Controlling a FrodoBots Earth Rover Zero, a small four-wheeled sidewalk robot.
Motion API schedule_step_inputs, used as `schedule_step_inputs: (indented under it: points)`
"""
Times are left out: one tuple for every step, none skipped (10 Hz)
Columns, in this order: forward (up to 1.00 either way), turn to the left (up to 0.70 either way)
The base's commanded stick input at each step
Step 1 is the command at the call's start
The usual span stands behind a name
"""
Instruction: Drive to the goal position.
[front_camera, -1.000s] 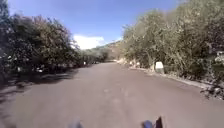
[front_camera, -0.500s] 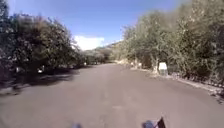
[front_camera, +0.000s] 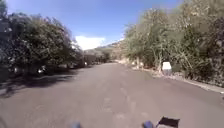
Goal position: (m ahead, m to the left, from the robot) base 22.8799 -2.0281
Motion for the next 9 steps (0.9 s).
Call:
schedule_step_inputs:
  points:
    - [0.50, 0.00]
    - [0.50, 0.00]
    - [0.50, 0.00]
    - [0.50, 0.00]
    - [0.50, 0.00]
    - [0.50, 0.00]
    - [0.50, 0.00]
    - [0.50, 0.00]
    - [0.50, 0.00]
